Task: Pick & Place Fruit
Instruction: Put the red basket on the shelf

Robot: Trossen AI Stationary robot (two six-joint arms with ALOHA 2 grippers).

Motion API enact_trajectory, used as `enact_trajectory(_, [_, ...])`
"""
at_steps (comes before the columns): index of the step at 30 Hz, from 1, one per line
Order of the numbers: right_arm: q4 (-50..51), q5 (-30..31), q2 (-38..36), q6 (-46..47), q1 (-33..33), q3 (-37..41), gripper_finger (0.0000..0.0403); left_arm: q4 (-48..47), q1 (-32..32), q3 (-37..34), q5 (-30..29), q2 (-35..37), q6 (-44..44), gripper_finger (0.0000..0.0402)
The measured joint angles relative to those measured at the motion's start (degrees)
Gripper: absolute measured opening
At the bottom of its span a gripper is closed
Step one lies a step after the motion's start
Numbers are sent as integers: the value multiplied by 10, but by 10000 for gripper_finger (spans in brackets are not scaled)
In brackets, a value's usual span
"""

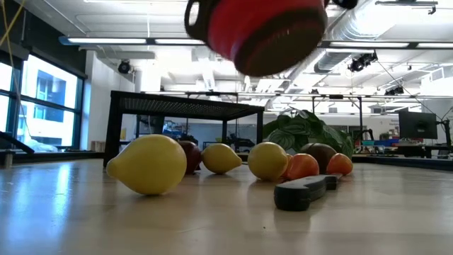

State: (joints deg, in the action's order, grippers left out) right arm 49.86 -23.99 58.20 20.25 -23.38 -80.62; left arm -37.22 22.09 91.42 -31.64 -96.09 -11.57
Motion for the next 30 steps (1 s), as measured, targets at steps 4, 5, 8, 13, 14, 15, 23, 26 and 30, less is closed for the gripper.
enact_trajectory(4, [0, 23, -45, -6, -4, 0, 129, -81, -18, 68, -26, 0, 28, 18])
enact_trajectory(5, [0, 32, -54, -7, -3, 0, 126, -104, -25, 82, -30, 0, 36, 18])
enact_trajectory(8, [0, 50, -72, -7, -4, 0, 116, -176, -47, 120, -47, 0, 62, 18])
enact_trajectory(13, [0, 74, -81, -7, -4, 0, 102, -270, -99, 155, -65, 0, 116, 18])
enact_trajectory(14, [0, 78, -81, -7, -4, 0, 100, -281, -111, 155, -66, 0, 127, 18])
enact_trajectory(15, [0, 80, -81, -7, -4, 0, 99, -292, -122, 155, -67, 0, 137, 18])
enact_trajectory(23, [0, 81, -77, -24, -3, 0, 95, -323, -193, 155, -94, -5, 175, 18])
enact_trajectory(26, [0, 86, -68, -25, -3, 0, 95, -323, -222, 155, -89, -8, 158, 18])
enact_trajectory(30, [1, 110, -58, -26, -4, 0, 95, -316, -257, 155, -81, -29, 128, 18])
